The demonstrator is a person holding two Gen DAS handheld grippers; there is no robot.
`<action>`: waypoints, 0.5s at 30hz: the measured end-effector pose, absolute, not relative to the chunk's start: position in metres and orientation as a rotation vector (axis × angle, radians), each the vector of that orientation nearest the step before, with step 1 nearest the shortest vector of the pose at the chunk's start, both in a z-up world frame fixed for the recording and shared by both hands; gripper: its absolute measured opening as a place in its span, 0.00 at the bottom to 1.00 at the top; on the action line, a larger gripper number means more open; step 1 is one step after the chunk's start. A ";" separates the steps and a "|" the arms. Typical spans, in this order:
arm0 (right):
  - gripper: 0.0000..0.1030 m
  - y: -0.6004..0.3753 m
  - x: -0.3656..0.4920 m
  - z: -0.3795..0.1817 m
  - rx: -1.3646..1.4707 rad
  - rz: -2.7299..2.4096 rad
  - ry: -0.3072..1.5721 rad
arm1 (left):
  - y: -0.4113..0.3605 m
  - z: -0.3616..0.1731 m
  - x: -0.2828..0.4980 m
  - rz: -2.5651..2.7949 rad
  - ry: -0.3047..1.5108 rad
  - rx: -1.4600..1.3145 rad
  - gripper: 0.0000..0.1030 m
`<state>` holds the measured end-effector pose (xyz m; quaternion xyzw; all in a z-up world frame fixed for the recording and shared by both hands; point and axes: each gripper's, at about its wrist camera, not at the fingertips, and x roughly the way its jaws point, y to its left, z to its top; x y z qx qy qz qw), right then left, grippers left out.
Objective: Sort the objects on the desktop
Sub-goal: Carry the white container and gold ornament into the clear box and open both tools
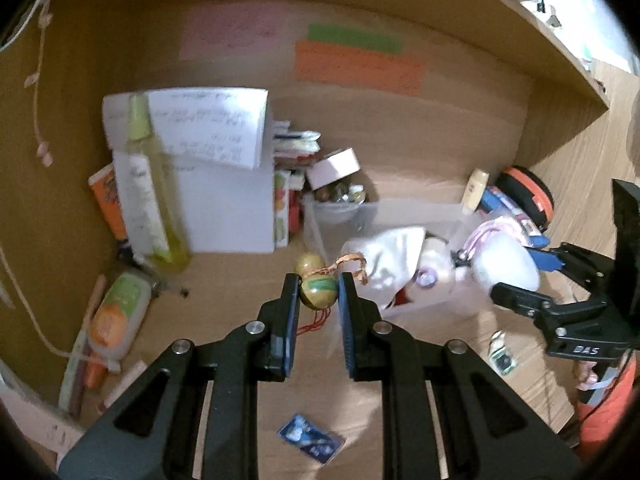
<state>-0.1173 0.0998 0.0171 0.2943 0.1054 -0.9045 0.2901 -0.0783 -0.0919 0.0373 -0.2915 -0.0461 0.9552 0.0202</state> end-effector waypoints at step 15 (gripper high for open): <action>0.61 0.104 -0.161 0.009 0.854 -2.430 0.279 | -0.066 0.003 -0.117 2.874 -0.083 -1.037 0.18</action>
